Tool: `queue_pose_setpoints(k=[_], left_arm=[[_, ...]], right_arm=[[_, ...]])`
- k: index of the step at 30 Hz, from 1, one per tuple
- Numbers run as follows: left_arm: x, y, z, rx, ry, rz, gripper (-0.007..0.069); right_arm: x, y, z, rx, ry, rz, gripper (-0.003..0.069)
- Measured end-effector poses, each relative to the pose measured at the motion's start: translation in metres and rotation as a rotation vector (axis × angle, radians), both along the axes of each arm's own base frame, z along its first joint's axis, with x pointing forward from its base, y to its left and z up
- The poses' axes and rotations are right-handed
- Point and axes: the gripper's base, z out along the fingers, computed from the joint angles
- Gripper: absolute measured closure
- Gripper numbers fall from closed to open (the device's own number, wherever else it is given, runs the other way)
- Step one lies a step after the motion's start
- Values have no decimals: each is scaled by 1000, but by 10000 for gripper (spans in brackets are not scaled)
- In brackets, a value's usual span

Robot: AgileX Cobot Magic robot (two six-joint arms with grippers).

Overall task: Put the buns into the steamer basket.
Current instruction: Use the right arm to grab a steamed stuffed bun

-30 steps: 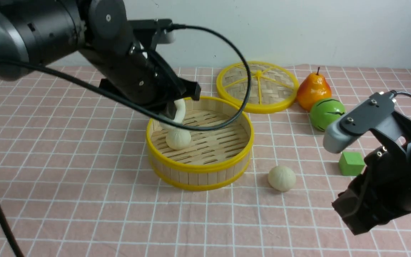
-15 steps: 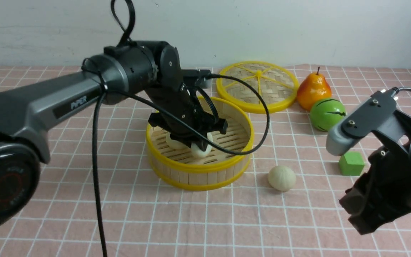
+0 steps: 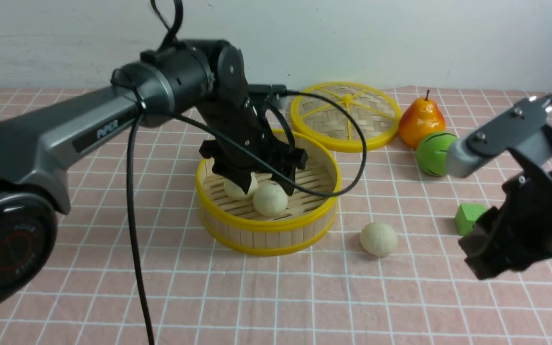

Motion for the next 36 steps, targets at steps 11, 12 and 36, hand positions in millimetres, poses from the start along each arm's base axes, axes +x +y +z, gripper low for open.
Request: queue_pose_setpoints(k=[11,12,36], left_arm=[[-69,41,155,-3,-229,0,326],[-75,46,165,-2,-255,15,371],[-241,144,200,48,-368,203,638]], right_arm=[[61,25,43,-10,-29,-33,208],[70,29,39,-20,-8,-33,204],[176,78,-145,-228,399,-15,251]])
